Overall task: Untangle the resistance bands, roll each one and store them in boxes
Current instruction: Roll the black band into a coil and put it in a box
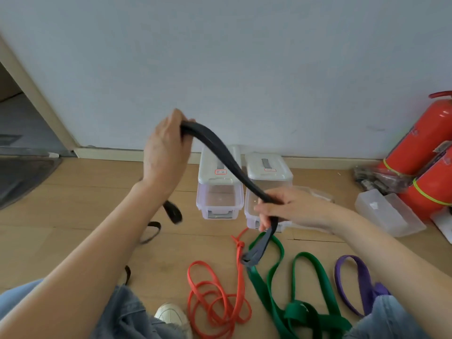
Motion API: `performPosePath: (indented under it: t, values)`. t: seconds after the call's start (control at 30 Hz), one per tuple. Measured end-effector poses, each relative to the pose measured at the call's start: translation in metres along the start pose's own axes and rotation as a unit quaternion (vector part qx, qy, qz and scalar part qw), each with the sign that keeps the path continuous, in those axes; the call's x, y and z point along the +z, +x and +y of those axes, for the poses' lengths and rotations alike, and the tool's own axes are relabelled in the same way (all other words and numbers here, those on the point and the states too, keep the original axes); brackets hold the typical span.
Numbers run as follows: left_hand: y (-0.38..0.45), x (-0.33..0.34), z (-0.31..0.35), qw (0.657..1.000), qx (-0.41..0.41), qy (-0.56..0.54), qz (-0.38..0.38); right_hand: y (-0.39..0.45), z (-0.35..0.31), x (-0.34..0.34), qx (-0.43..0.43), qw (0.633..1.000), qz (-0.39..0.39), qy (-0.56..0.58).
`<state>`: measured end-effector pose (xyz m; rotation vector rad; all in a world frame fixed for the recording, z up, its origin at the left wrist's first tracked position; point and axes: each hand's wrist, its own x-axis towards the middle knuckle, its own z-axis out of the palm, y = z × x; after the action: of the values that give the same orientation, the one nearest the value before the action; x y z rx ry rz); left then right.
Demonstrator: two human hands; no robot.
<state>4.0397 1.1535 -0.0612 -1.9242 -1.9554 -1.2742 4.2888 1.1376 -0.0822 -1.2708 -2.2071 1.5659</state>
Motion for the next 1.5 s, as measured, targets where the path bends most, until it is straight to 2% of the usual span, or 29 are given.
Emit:
performPosePath:
  t: [0.03,0.07,0.1,0.13,0.2,0.3,0.37,0.43,0.53,0.6,0.67,0.73,0.8,0.87,0.9,0.97,1.03,1.07,1.17,1.27,1.37,1.43,1.5]
  values:
    - [-0.007,0.005,0.006,0.996,-0.007,0.045,-0.076,0.001,0.004,0.001,0.022,0.999,-0.018,-0.046]
    - [-0.017,0.011,0.01,0.976,-0.018,0.109,-0.185,0.003,0.008,0.001,0.046,0.995,-0.027,-0.09]
    - [-0.026,0.017,0.012,0.943,-0.011,0.15,-0.298,0.005,0.012,-0.001,0.062,0.991,-0.025,-0.119]
    - [-0.033,0.022,0.015,0.914,0.009,0.149,-0.377,0.006,0.016,-0.002,0.079,0.99,-0.01,-0.119]
    - [-0.043,0.022,0.022,0.892,0.056,0.109,-0.435,0.007,0.019,0.0,0.094,0.994,0.04,-0.04]
    - [-0.053,0.03,0.035,0.893,0.115,0.058,-0.431,0.012,0.016,0.012,0.029,0.998,0.05,-0.015]
    - [-0.055,0.033,0.038,0.899,0.087,-0.004,-0.429,0.015,0.011,0.023,-0.017,0.998,0.044,-0.035]
    - [-0.054,0.035,0.033,0.903,0.05,-0.062,-0.421,0.015,0.004,0.025,-0.051,0.996,0.077,0.005]
    - [-0.062,0.041,0.011,0.875,-0.009,-0.11,-0.471,0.012,-0.004,0.014,-0.086,0.974,0.087,0.191]
    - [-0.074,0.046,-0.008,0.847,-0.055,-0.105,-0.518,0.011,-0.004,0.01,-0.093,0.962,0.071,0.247]
    - [-0.079,0.047,-0.023,0.838,-0.075,-0.07,-0.536,0.012,0.001,0.009,-0.084,0.958,0.066,0.267]
    - [-0.072,0.042,-0.034,0.858,-0.076,-0.035,-0.507,0.014,0.006,0.007,-0.051,0.966,0.037,0.251]
    - [-0.056,0.032,-0.037,0.904,-0.068,-0.041,-0.42,0.016,0.011,0.004,0.018,0.989,-0.011,0.143]
    - [-0.041,0.019,-0.034,0.932,-0.079,-0.134,-0.327,0.02,0.02,0.009,0.071,0.996,-0.061,-0.008]
    - [-0.036,0.014,-0.031,0.928,-0.082,-0.19,-0.31,0.023,0.022,0.013,0.081,0.993,-0.07,-0.051]
    - [-0.034,0.009,-0.025,0.911,-0.052,-0.211,-0.35,0.032,0.017,0.025,0.064,0.996,-0.067,-0.002]
    - [-0.04,0.015,-0.026,0.906,-0.002,-0.134,-0.401,0.05,0.004,0.035,0.043,0.994,-0.045,0.092]
    - [-0.042,0.019,-0.03,0.908,0.004,-0.105,-0.406,0.062,0.001,0.04,0.025,0.996,-0.03,0.083]
    - [-0.048,0.027,-0.057,0.909,-0.043,-0.073,-0.408,0.095,-0.012,0.058,-0.002,1.0,-0.02,-0.009]
    - [-0.063,0.041,-0.091,0.879,-0.103,-0.054,-0.463,0.115,-0.009,0.065,-0.019,0.993,-0.01,0.116]
    - [-0.091,0.059,-0.12,0.854,-0.126,0.009,-0.505,0.119,0.011,0.054,-0.024,0.971,0.004,0.237]
    - [-0.099,0.061,-0.133,0.855,-0.159,-0.011,-0.493,0.118,0.034,0.048,0.009,0.982,-0.028,0.188]
    - [-0.098,0.064,-0.141,0.862,-0.146,-0.01,-0.485,0.12,0.057,0.053,0.078,0.988,-0.129,0.019]
